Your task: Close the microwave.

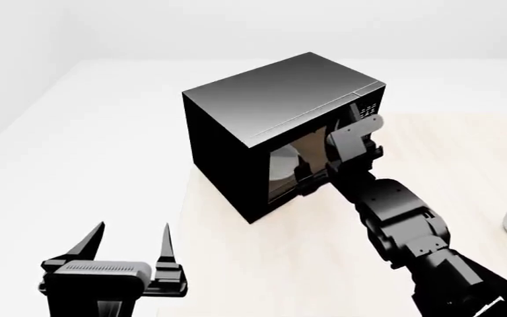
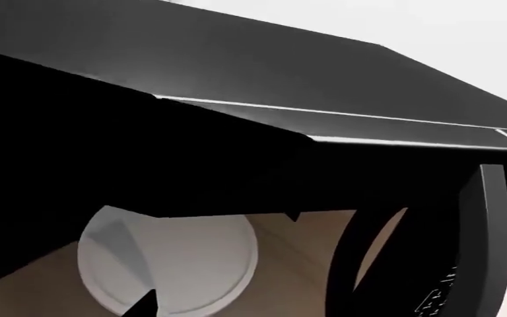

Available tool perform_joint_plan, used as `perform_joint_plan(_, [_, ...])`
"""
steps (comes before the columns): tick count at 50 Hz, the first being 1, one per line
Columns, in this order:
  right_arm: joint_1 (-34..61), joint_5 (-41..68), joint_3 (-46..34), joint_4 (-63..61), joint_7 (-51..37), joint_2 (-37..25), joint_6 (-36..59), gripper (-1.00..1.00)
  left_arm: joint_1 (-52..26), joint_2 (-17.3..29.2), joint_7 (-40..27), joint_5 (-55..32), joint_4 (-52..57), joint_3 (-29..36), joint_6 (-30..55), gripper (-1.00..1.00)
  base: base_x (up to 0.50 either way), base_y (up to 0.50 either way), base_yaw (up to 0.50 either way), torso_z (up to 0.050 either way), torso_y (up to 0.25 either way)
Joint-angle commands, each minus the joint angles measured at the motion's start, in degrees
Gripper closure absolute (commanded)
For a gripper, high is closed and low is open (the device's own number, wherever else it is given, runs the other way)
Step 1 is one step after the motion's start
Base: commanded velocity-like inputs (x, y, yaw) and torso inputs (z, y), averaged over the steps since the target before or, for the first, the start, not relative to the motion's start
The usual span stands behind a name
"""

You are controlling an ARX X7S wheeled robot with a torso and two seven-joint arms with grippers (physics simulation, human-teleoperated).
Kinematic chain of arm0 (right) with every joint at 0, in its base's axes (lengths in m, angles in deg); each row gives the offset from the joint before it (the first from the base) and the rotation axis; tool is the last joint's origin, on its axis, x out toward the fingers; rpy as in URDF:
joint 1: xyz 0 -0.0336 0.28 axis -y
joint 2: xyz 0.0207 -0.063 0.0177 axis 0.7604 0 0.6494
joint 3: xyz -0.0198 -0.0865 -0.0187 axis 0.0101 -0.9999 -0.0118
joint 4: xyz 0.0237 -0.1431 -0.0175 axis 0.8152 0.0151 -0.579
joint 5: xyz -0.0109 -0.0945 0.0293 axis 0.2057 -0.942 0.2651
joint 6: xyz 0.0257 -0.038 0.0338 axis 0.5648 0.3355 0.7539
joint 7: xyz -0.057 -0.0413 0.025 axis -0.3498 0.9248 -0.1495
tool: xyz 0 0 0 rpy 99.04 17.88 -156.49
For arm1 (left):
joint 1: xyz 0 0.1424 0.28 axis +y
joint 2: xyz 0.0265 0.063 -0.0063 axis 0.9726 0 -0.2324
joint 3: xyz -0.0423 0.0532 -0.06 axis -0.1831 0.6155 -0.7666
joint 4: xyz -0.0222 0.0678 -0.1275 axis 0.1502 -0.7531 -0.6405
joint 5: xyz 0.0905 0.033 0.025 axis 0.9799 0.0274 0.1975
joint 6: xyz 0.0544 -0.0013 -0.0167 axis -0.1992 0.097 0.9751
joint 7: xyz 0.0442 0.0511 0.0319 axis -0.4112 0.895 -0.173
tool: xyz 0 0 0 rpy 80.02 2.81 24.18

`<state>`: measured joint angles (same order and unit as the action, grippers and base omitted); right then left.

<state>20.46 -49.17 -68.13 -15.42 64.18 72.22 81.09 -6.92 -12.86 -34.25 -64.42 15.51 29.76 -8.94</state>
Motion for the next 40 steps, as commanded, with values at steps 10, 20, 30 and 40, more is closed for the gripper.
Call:
perform_joint_plan(10, [-8.85, 3.80, 4.80, -29.93, -15.75, -11.45, 6.90, -1.00, 0.49, 0.38, -0.36, -0.15, 0.38, 0.07, -0.09, -1.00, 0.00, 0.00, 0.00, 0.000, 0.000])
perform_joint_plan(20, [-14.83, 6.02, 5.99, -45.33, -22.39, -17.83, 7.59, -1.00, 0.39, 0.41, -0.63, -0.15, 0.41, 0.17, -0.01, -1.00, 0.00, 0.00, 0.00, 0.000, 0.000])
perform_joint_plan(30, [-19.59, 6.20, 6.82, -52.59, -25.68, -20.82, 4.93, -1.00, -0.27, 0.40, -0.74, -0.31, 0.25, 0.35, 0.34, -1.00, 0.00, 0.00, 0.00, 0.000, 0.000])
perform_joint_plan(40, [-22.15, 6.03, 7.95, -54.08, -26.16, -21.31, 1.28, -1.00, -0.51, 0.39, -0.78, -0.19, -0.07, 0.58, 0.16, -1.00, 0.00, 0.00, 0.00, 0.000, 0.000])
